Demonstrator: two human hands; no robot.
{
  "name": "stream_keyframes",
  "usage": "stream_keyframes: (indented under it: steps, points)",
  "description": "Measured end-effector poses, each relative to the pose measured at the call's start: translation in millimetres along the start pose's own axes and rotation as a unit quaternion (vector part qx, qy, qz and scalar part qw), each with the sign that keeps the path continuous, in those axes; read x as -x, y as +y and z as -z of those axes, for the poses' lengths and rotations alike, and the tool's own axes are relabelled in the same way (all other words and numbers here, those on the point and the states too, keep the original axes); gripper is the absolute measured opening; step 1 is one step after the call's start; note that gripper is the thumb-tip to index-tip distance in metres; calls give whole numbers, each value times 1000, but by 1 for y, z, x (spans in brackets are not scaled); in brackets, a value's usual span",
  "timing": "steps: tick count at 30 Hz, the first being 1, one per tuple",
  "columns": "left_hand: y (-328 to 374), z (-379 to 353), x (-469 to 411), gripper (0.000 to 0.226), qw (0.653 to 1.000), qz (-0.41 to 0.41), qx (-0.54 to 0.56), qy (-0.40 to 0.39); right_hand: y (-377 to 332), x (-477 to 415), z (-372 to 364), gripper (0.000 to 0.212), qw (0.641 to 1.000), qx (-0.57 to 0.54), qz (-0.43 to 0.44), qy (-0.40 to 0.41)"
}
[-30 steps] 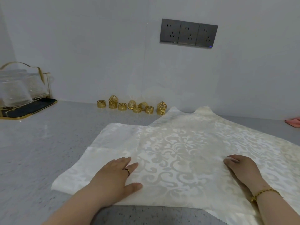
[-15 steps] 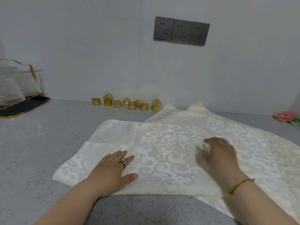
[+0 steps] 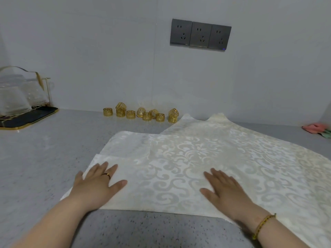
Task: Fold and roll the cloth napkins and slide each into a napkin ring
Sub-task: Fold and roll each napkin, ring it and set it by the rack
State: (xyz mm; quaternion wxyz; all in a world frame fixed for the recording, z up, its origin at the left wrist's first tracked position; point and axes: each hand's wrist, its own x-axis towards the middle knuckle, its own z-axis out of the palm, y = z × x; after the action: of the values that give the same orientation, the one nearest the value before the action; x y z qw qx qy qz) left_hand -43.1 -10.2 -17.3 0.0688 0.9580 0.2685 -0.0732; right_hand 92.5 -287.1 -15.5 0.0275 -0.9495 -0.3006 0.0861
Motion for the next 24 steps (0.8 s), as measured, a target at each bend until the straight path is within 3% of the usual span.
stream_keyframes:
  steps: [1,4,8,12,15,18,22,24]
  points:
    - [-5,0,0,68,1000,12,-2,1,10,1,3,140,1000,-1,-24,0]
    - [-10,-1,3,69,1000,25,-2,1,28,4,9,92,998,-17,-61,-7]
    - [-5,5,2,68,999,32,-31,25,31,-3,16,81,997,13,-64,-38]
    - [14,13,-11,58,996,-37,-10,85,23,-26,39,36,996,-46,-58,57]
    - [38,11,-22,61,992,-80,54,79,15,-52,48,30,987,-121,-63,80]
    - [49,0,-30,64,990,-102,71,73,7,-80,50,32,990,-114,-65,60]
    - [44,-10,-37,94,991,-109,45,66,-2,-117,52,37,993,-60,-88,43]
    - [44,-10,-39,69,991,-105,35,71,-6,-138,55,40,993,-47,-101,47]
